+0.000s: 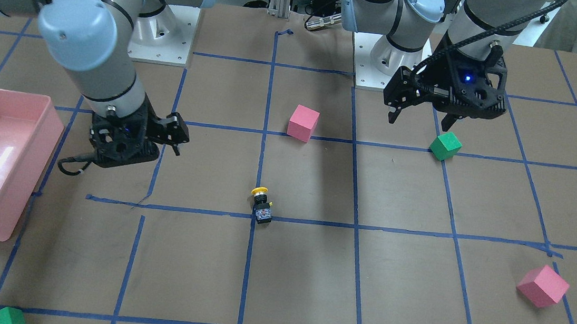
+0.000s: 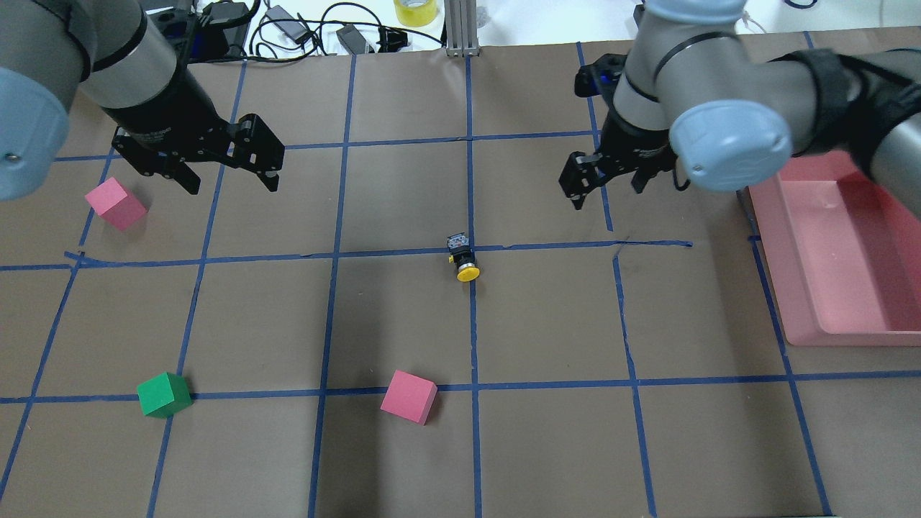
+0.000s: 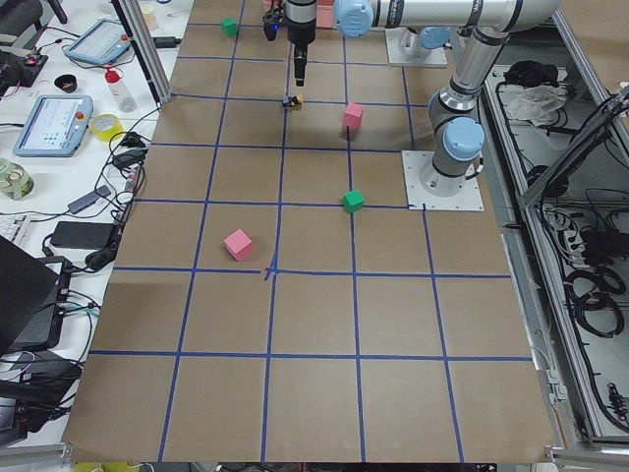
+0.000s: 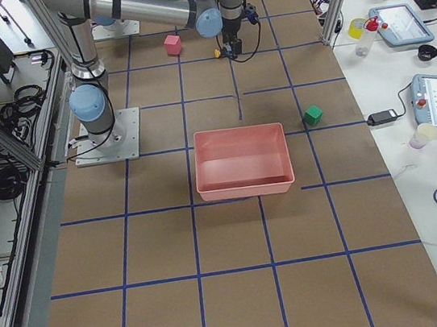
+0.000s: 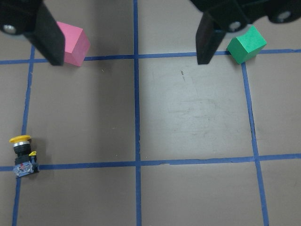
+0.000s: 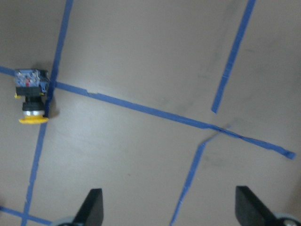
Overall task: Align button upright
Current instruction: 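Release the button on the table and raise the right gripper away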
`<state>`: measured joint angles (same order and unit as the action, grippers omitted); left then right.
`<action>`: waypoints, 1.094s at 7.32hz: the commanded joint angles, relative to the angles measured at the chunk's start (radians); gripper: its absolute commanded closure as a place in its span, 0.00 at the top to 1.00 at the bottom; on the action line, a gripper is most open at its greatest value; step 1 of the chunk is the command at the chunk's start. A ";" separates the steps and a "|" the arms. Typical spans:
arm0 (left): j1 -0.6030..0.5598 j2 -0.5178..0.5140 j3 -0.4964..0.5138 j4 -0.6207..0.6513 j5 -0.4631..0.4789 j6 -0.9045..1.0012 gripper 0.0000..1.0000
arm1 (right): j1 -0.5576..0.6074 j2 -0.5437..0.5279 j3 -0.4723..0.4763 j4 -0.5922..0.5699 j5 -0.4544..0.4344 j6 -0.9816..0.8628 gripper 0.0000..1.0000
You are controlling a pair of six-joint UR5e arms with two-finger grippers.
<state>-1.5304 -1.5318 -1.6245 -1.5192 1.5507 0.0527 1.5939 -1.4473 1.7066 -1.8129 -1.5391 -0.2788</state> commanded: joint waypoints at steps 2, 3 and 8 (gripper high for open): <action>0.070 -0.010 -0.018 0.039 -0.011 -0.005 1.00 | -0.040 -0.162 -0.024 0.078 -0.066 -0.033 1.00; 0.061 -0.007 -0.049 0.036 -0.020 -0.016 1.00 | -0.026 -0.150 -0.088 0.119 -0.052 -0.005 1.00; -0.193 -0.059 -0.271 0.486 -0.014 -0.365 0.98 | -0.025 -0.033 -0.403 0.382 0.017 0.257 1.00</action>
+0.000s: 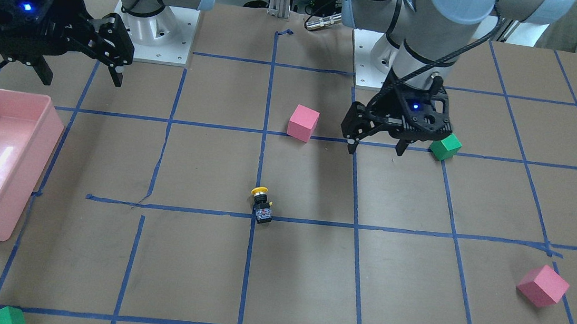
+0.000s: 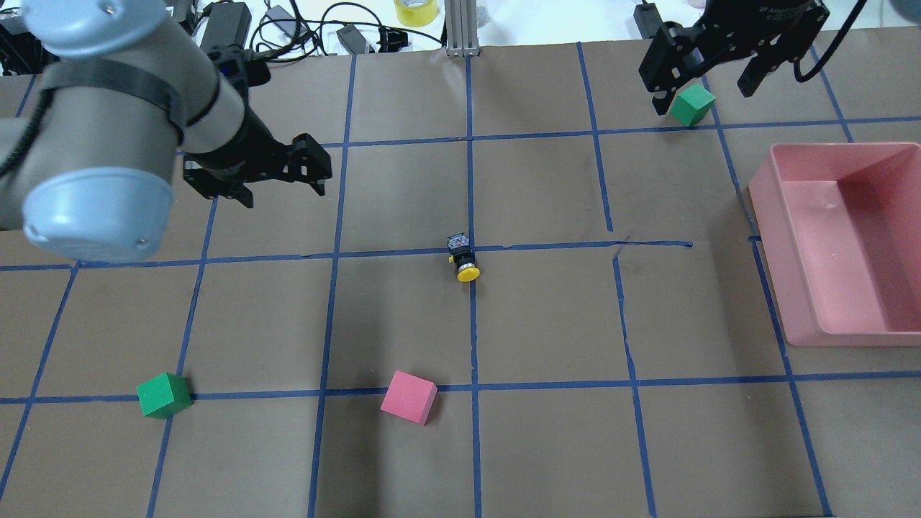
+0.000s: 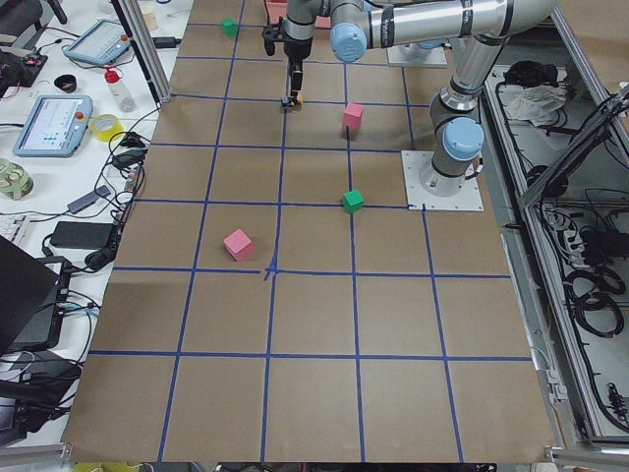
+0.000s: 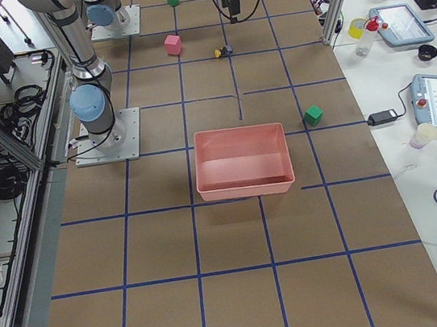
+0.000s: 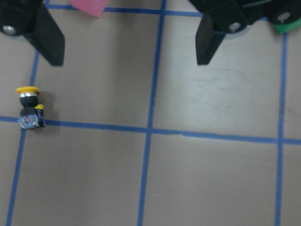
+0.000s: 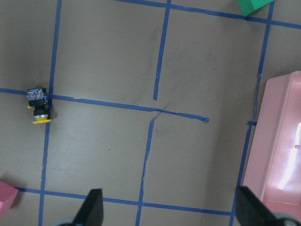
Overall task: Align button upright
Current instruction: 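Release the button on the table and raise the right gripper away, then move the left gripper over the button and grasp its black body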
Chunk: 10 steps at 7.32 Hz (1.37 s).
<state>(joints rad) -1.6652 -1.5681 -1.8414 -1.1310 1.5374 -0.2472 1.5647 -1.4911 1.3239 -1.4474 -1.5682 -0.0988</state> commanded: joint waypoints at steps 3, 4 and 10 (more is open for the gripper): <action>-0.218 -0.084 -0.208 0.430 0.061 -0.276 0.97 | -0.005 -0.003 0.060 0.007 0.054 0.091 1.00; -0.278 -0.116 -0.226 0.492 0.142 -0.306 0.97 | -0.002 -0.003 0.061 0.001 0.048 0.164 1.00; -0.375 -0.400 -0.226 0.874 0.196 -0.437 0.96 | 0.037 -0.023 0.153 -0.150 0.011 0.191 1.00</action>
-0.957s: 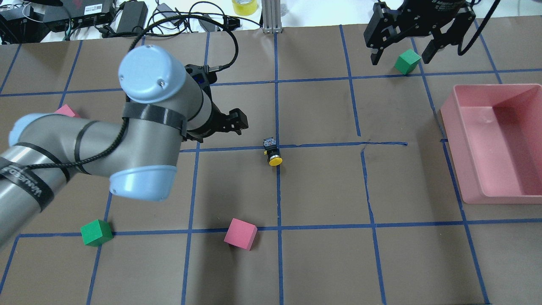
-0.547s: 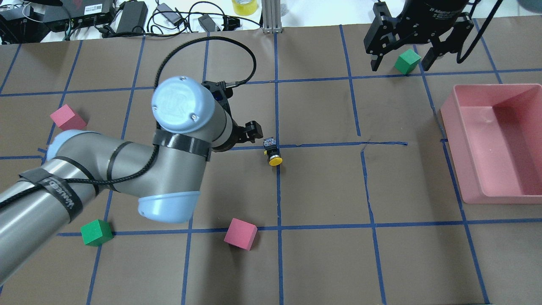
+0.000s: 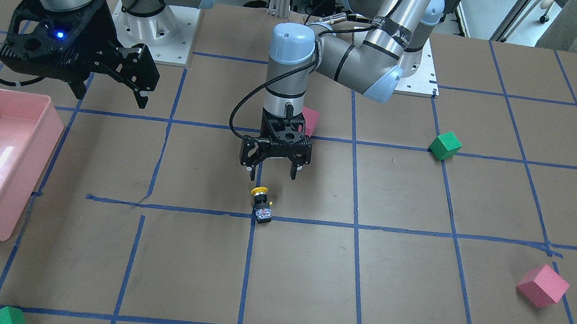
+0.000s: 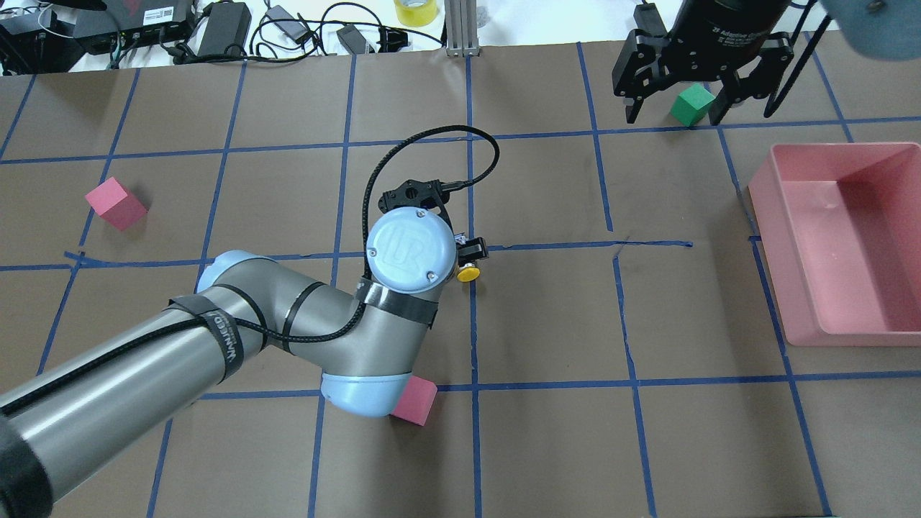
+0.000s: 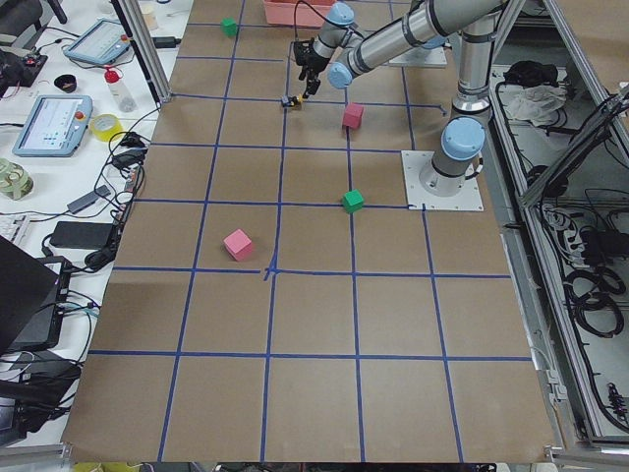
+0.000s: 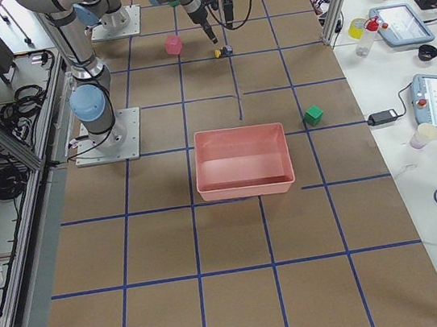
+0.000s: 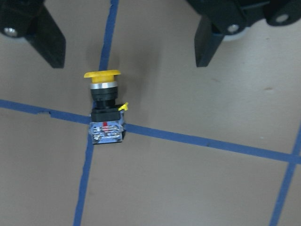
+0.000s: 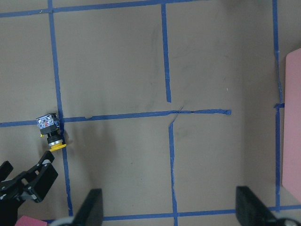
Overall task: Align button upright
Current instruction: 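Move the left gripper over the button and grasp its black body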
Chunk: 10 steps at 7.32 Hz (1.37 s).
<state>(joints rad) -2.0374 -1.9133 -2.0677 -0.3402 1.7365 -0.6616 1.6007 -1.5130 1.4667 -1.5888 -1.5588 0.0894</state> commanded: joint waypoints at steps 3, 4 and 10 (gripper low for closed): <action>-0.003 -0.137 0.015 0.121 -0.009 -0.026 0.96 | -0.001 0.000 0.026 -0.008 0.015 0.001 0.96; -0.003 -0.153 0.029 0.121 -0.005 -0.024 0.92 | -0.002 0.000 0.030 -0.008 0.014 0.000 0.96; -0.004 -0.170 0.063 0.096 -0.009 -0.023 0.00 | -0.002 -0.007 0.034 -0.005 0.008 -0.007 0.97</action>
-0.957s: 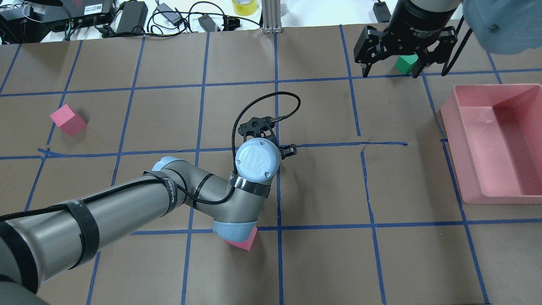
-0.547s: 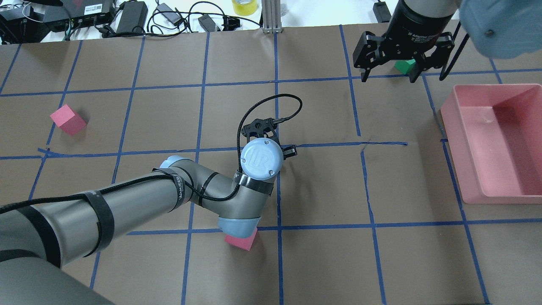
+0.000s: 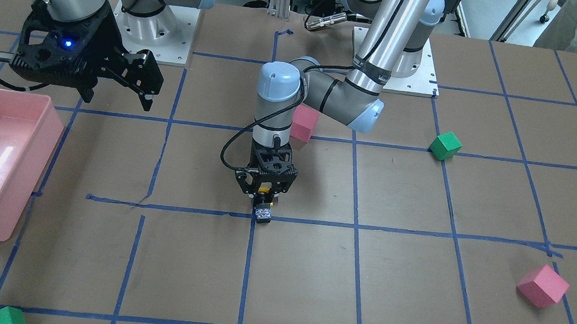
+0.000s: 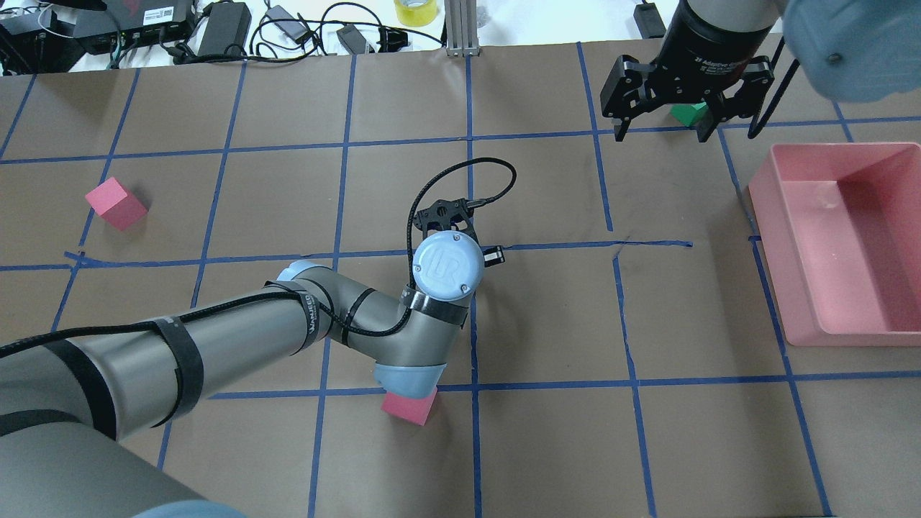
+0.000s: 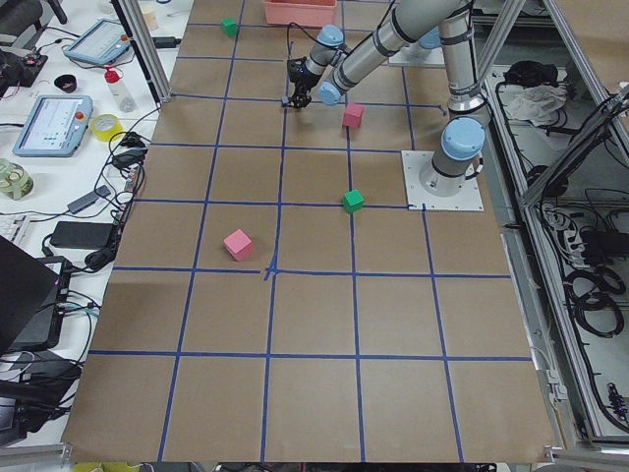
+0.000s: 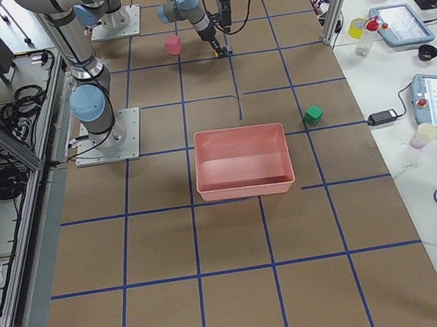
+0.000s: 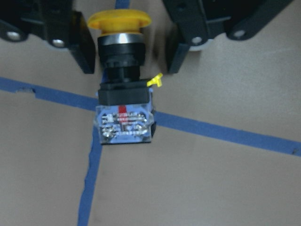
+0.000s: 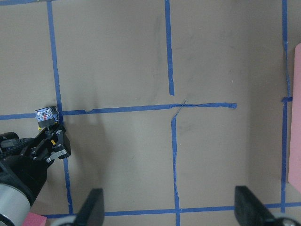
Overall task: Align button upright
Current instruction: 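Move the left gripper over the button and grasp its black body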
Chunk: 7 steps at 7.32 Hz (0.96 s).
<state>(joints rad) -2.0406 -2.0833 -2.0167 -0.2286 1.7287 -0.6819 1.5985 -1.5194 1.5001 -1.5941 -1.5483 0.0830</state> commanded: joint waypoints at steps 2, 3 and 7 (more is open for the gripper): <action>-0.001 0.040 0.096 -0.198 -0.018 -0.016 0.00 | 0.000 -0.001 0.000 0.000 -0.009 0.000 0.97; 0.002 0.054 0.161 -0.322 -0.090 -0.090 0.00 | -0.002 -0.001 0.000 0.000 -0.010 0.000 0.98; 0.117 0.068 0.251 -0.607 -0.410 -0.419 0.00 | -0.002 -0.001 0.000 0.000 -0.013 -0.003 1.00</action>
<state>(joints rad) -1.9717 -2.0162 -1.7740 -0.7928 1.4419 -0.9966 1.5975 -1.5202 1.5002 -1.5938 -1.5604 0.0822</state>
